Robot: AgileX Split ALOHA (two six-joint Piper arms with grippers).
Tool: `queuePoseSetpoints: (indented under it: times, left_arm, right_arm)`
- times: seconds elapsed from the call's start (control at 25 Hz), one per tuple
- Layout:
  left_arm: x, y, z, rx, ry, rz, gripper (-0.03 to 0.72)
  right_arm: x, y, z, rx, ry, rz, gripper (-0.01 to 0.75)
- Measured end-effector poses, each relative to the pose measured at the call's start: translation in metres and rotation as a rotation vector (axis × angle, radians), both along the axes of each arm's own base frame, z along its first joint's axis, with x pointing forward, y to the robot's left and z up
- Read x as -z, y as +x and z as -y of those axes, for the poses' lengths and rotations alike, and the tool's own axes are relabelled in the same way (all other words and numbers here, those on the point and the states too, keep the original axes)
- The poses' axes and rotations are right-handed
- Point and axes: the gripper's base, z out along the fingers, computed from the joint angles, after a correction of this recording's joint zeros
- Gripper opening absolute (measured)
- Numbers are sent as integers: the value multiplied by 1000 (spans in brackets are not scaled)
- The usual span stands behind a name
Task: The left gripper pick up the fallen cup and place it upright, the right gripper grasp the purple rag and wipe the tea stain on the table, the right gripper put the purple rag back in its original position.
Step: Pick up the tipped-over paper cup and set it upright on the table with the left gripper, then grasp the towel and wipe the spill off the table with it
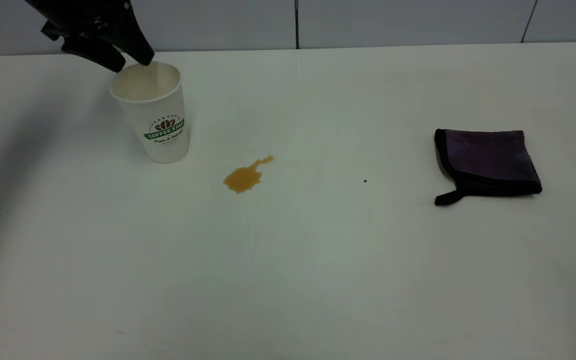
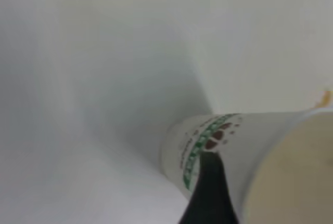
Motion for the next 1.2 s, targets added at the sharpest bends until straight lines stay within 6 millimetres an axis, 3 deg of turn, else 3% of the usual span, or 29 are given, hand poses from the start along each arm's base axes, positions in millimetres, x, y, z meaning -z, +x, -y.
queuePoseSetpoints:
  times: [0.16, 0.32, 0.52, 0.8, 0.96, 1.2]
  left_arm:
    - [-60, -8, 0, 29, -6, 76, 656]
    - [-132, -33, -5, 72, -23, 106, 617]
    - [-209, -65, -23, 29, -3, 219, 550]
    - [-287, -123, -44, -218, 188, 303, 515]
    - [-303, -169, -50, -345, 269, 280, 514]
    - [-278, -249, -47, -381, 327, 173, 514]
  right_arm:
    - [0, 0, 0, 0, 0, 0, 237]
    - [0, 0, 0, 0, 0, 0, 237]
    - [0, 0, 0, 0, 0, 0, 237]
    - [0, 0, 0, 0, 0, 0, 237]
    - [0, 0, 0, 0, 0, 0, 237]
    - [0, 0, 0, 0, 0, 0, 237]
